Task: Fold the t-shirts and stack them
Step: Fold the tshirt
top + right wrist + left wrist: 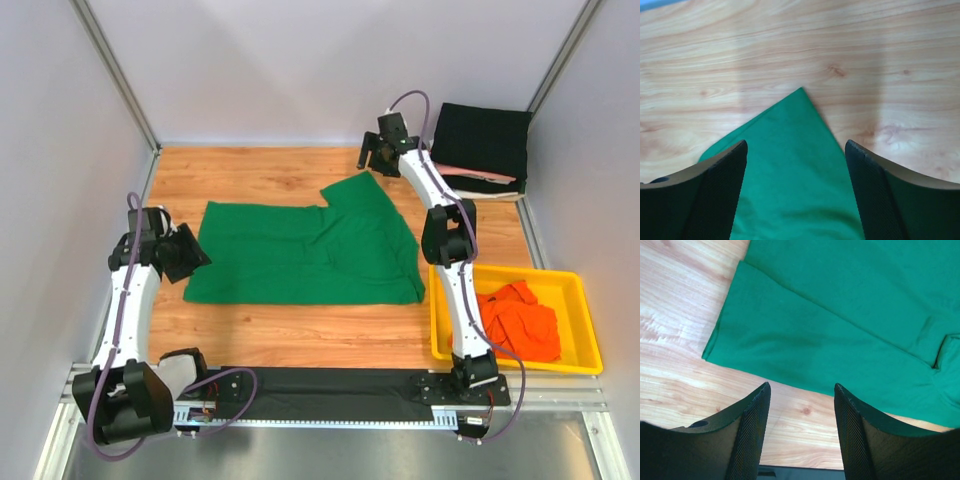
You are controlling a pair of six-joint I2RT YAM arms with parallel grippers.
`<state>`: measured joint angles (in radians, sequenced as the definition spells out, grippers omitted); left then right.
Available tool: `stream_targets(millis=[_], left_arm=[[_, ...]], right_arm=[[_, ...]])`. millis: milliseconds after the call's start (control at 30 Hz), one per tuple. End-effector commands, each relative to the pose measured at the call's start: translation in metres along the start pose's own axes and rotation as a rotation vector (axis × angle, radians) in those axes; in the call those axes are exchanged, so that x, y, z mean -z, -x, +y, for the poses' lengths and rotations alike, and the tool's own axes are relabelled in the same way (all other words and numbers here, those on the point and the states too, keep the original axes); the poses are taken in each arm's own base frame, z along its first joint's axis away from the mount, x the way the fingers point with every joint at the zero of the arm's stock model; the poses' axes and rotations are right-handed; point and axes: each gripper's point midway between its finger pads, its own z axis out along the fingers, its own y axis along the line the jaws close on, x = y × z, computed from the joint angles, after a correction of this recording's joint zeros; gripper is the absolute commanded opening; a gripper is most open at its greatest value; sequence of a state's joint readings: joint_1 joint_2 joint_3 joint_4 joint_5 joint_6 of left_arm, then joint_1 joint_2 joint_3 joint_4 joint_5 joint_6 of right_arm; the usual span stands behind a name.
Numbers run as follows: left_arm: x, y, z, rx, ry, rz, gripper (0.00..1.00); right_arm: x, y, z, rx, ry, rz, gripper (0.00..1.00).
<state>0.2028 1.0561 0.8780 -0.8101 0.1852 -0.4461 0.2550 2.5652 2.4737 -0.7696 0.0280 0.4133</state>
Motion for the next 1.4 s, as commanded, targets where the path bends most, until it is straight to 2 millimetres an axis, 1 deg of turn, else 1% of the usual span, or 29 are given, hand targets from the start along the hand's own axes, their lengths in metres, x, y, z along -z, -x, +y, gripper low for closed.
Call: stream_targets(millis=[0, 67, 100, 200, 367, 433, 467, 533, 567, 633, 667, 733, 767, 800, 833, 867, 900, 933, 967, 1000, 1033, 1067, 1100, 1133, 1167, 1200, 1233, 1333, 1367], left_arm=[[-0.001, 0.000, -0.007, -0.042, -0.031, -0.004, 0.61], [0.000, 0.000, -0.008, -0.046, -0.030, -0.012, 0.61], [0.000, 0.000, -0.007, -0.046, -0.027, -0.013, 0.61], [-0.001, 0.001, -0.007, -0.048, -0.022, -0.015, 0.61], [-0.001, 0.005, -0.005, -0.050, -0.003, -0.022, 0.60], [-0.003, 0.007, -0.003, -0.052, 0.010, -0.021, 0.60], [-0.002, 0.011, -0.003, -0.055, 0.020, -0.028, 0.60], [-0.007, 0.014, 0.000, -0.049, 0.044, -0.014, 0.60], [-0.006, 0.021, -0.003, -0.048, 0.044, -0.019, 0.59], [-0.015, 0.027, -0.003, -0.033, 0.066, 0.014, 0.58], [-0.014, 0.039, -0.007, -0.026, 0.071, -0.006, 0.58], [-0.027, 0.050, -0.003, -0.012, 0.116, 0.009, 0.58], [-0.026, 0.067, -0.009, -0.009, 0.116, -0.021, 0.58], [-0.030, 0.076, -0.011, 0.002, 0.120, -0.034, 0.58], [-0.043, 0.080, -0.009, 0.014, 0.139, -0.010, 0.58], [-0.042, 0.099, -0.016, 0.015, 0.133, -0.041, 0.58], [-0.047, 0.108, -0.018, 0.011, 0.136, -0.045, 0.57], [-0.065, 0.113, -0.012, 0.011, 0.172, -0.015, 0.56], [-0.065, 0.137, -0.022, 0.003, 0.160, -0.055, 0.56], [-0.072, 0.145, -0.024, -0.012, 0.161, -0.051, 0.55], [-0.096, 0.146, -0.020, -0.022, 0.179, -0.006, 0.53], [-0.100, 0.166, -0.028, -0.028, 0.167, -0.036, 0.53], [-0.110, 0.172, -0.028, -0.034, 0.168, -0.032, 0.52], [-0.135, 0.169, -0.024, -0.052, 0.184, 0.014, 0.52], [-0.140, 0.185, -0.030, -0.060, 0.174, -0.011, 0.51], [-0.150, 0.188, -0.029, -0.066, 0.177, -0.003, 0.51], [-0.168, 0.192, -0.030, -0.074, 0.174, 0.016, 0.51], [-0.199, 0.187, -0.027, -0.076, 0.168, 0.063, 0.51], [-0.204, 0.191, -0.028, -0.079, 0.163, 0.059, 0.51]], right_arm=[[-0.015, 0.026, 0.009, 0.011, 0.017, -0.122, 0.81], [-0.023, 0.024, 0.012, 0.014, 0.027, -0.125, 0.82], [-0.036, 0.012, 0.008, 0.014, 0.019, -0.101, 0.82], [-0.052, -0.005, 0.006, 0.018, 0.012, -0.072, 0.82], [-0.060, -0.009, 0.011, 0.000, 0.045, -0.069, 0.78], [-0.061, -0.008, 0.013, -0.003, 0.054, -0.070, 0.72], [-0.061, -0.009, 0.014, -0.005, 0.060, -0.067, 0.66], [-0.063, -0.015, 0.018, -0.018, 0.096, -0.041, 0.62], [-0.065, -0.019, 0.020, -0.028, 0.106, -0.026, 0.51], [-0.066, -0.030, 0.022, -0.043, 0.123, 0.018, 0.42], [-0.067, -0.034, 0.023, -0.050, 0.131, 0.031, 0.32], [-0.065, -0.038, 0.025, -0.055, 0.145, 0.048, 0.21], [-0.068, -0.045, 0.023, -0.055, 0.143, 0.064, 0.07], [-0.065, -0.042, 0.023, -0.053, 0.149, 0.060, 0.02], [-0.064, -0.041, 0.027, -0.053, 0.164, 0.054, 0.00], [-0.066, -0.048, 0.025, -0.053, 0.163, 0.069, 0.00], [-0.063, -0.042, 0.028, -0.052, 0.177, 0.053, 0.00], [-0.063, -0.044, 0.029, -0.054, 0.182, 0.057, 0.00], [-0.062, -0.043, 0.029, -0.055, 0.184, 0.056, 0.00], [-0.060, -0.043, 0.030, -0.056, 0.189, 0.057, 0.00], [-0.058, -0.041, 0.032, -0.060, 0.203, 0.058, 0.00], [-0.057, -0.041, 0.033, -0.062, 0.210, 0.059, 0.00], [-0.054, -0.041, 0.033, -0.064, 0.215, 0.056, 0.00], [-0.051, -0.040, 0.036, -0.070, 0.229, 0.056, 0.00], [-0.050, -0.041, 0.036, -0.074, 0.232, 0.058, 0.00], [-0.045, -0.036, 0.039, -0.074, 0.245, 0.043, 0.00], [-0.045, -0.041, 0.039, -0.080, 0.251, 0.059, 0.00], [-0.041, -0.045, 0.042, -0.082, 0.274, 0.074, 0.00], [-0.040, -0.045, 0.043, -0.087, 0.279, 0.075, 0.00]])
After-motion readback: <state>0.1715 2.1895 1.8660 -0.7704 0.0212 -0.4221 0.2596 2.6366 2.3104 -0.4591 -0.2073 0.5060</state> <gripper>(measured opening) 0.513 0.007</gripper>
